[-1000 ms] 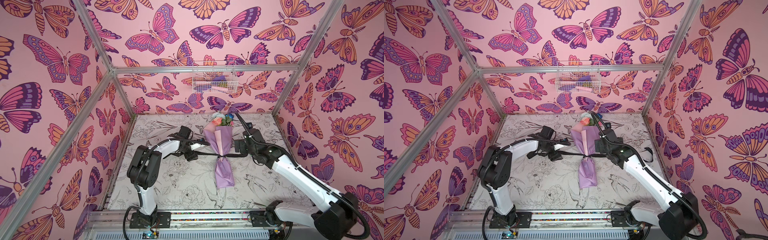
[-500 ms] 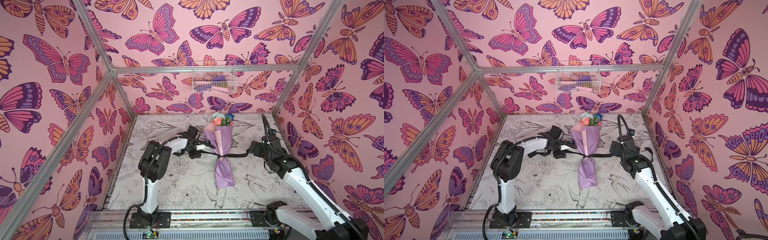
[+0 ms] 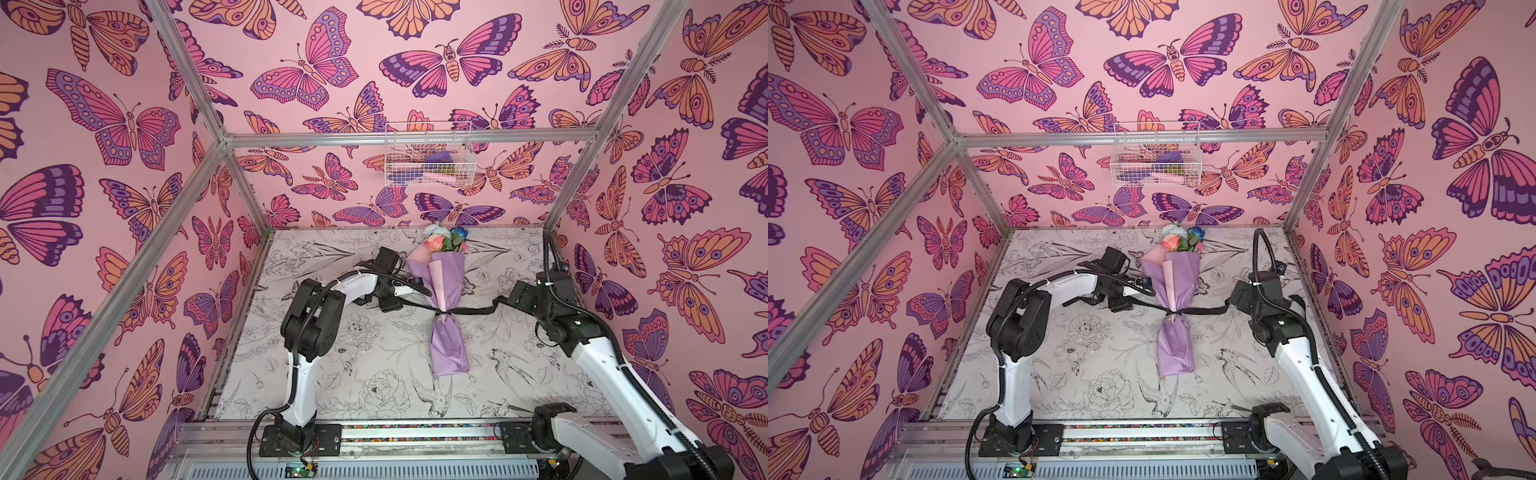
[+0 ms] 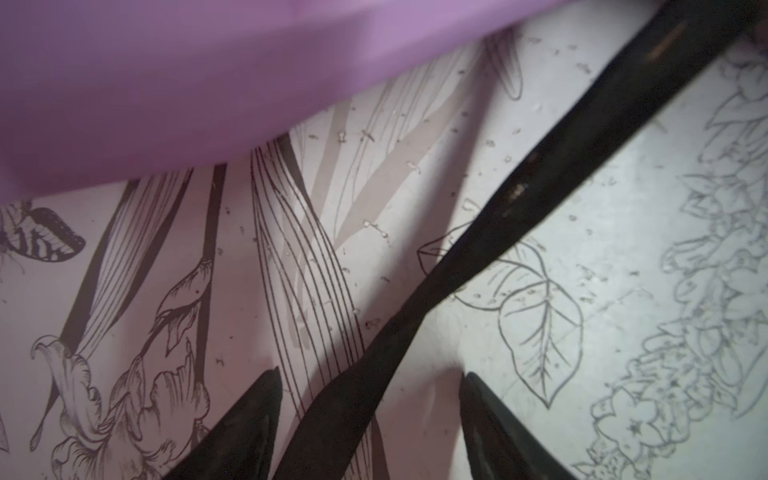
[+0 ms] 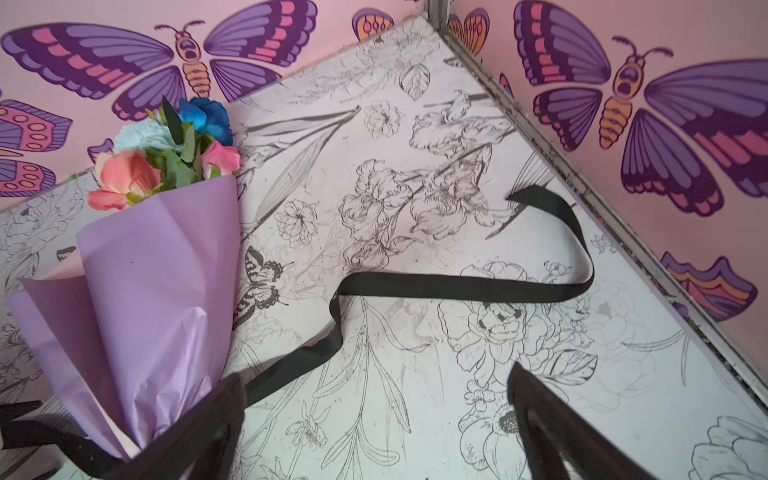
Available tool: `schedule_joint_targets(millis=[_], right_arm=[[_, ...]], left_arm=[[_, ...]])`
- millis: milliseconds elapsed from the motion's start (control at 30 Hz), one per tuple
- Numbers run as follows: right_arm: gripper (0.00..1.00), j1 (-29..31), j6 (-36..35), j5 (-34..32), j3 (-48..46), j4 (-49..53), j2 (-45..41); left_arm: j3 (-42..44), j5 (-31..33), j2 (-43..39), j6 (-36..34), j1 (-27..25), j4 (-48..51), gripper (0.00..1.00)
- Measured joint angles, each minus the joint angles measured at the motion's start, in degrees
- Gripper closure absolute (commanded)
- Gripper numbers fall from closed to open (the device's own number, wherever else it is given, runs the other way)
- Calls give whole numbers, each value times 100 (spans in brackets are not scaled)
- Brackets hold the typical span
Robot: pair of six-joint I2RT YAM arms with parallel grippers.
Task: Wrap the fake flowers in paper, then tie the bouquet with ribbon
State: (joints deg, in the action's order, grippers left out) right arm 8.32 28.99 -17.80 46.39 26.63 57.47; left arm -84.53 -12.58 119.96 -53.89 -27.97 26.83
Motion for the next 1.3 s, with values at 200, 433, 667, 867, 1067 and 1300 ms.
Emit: schedule_joint_targets(millis=[200, 433, 667, 867, 1067, 1300], right_arm=[[1, -214, 216, 332, 7, 313, 439], [1, -514, 466, 704, 20, 476, 603], [1, -769, 675, 894, 133, 682, 601], [1, -791, 654, 953, 225, 741, 380], [1, -811, 356, 800, 232, 758, 280], [1, -1864, 214, 1034, 256, 1051, 686]], left_arm=[[-39, -55, 15, -229, 20, 35, 32], [-313, -190, 219, -363, 20, 129, 38], [-487, -310, 361, -442, 20, 262, 77], [-492, -332, 367, -494, 20, 404, 100], [-459, -446, 315, -229, 20, 479, 100], [-76, -667, -538, 664, -9, 350, 100]])
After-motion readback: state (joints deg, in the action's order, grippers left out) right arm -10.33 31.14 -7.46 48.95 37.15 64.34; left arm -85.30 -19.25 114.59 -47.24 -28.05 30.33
